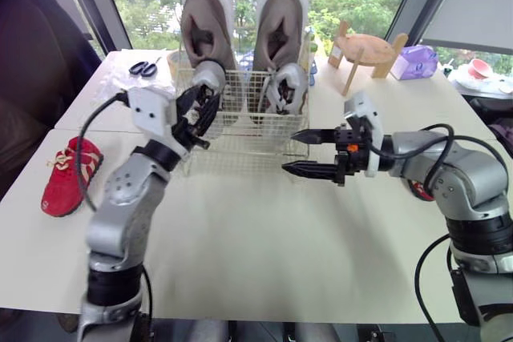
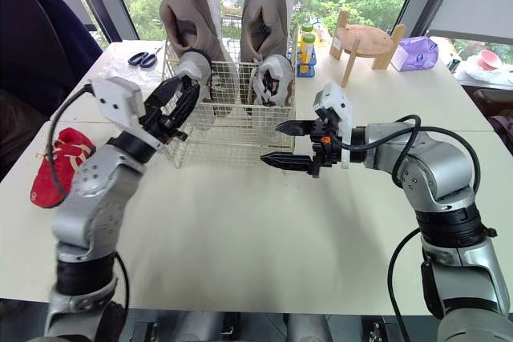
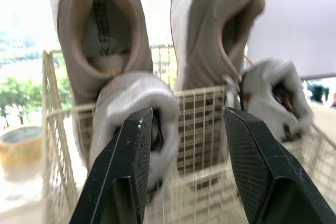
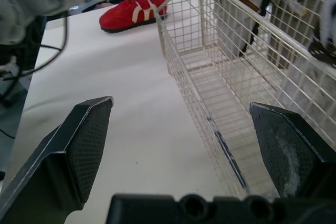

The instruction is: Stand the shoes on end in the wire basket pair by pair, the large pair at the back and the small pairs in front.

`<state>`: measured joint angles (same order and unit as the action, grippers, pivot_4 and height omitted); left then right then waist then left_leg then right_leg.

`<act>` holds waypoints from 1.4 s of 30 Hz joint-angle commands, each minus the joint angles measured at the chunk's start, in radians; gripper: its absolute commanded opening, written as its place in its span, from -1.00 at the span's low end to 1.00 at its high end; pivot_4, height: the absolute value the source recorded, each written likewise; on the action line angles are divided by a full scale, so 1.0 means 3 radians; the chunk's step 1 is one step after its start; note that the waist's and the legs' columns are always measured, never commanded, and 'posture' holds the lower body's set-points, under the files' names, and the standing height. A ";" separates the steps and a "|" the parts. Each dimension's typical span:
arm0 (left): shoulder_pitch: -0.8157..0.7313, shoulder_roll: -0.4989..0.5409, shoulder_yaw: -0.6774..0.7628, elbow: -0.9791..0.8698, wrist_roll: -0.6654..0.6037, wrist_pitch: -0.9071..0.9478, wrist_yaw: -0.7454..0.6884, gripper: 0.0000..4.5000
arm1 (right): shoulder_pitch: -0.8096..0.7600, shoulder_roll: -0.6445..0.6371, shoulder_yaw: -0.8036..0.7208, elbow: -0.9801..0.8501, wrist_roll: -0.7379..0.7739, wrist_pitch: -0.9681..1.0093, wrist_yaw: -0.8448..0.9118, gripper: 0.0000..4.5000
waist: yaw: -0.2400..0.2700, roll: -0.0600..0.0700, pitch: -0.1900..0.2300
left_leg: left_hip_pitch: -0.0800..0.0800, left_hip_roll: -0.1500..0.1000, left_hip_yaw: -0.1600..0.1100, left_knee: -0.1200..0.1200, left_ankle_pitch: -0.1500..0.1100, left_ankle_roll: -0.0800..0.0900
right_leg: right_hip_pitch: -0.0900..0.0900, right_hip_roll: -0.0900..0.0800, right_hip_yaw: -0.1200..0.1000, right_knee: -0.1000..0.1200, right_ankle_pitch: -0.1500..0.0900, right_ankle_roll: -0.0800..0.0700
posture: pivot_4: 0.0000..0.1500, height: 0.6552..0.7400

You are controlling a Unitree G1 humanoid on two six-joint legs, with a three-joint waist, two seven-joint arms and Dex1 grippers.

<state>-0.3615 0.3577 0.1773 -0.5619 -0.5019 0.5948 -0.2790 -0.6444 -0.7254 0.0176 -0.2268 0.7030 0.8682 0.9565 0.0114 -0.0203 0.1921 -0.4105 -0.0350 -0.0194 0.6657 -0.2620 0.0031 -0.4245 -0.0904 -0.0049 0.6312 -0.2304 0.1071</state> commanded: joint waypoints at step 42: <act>0.0469 0.0237 -0.0897 -0.0395 -0.1610 0.0662 -0.0573 0.97 | 0.1988 0.0549 -0.2028 0.0159 -0.0764 -0.1030 -0.2146 1.00 | 0.0001 0.0035 -0.0019 | 0.0013 0.0005 0.0006 -0.0001 0.0002 -0.0001 | 0.0017 0.0012 0.0010 -0.0003 -0.0009 -0.0014 | 1.00 1.00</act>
<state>-0.2242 0.4285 -0.1019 -0.6613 -0.9901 0.8153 -0.4454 -0.0295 -0.5514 -0.5911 -0.1881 0.4775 0.5871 0.3019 0.0117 -0.0098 0.1863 -0.4066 -0.0335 -0.0177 0.6656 -0.2615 0.0029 -0.4194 -0.0869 -0.0020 0.6303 -0.2331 0.1029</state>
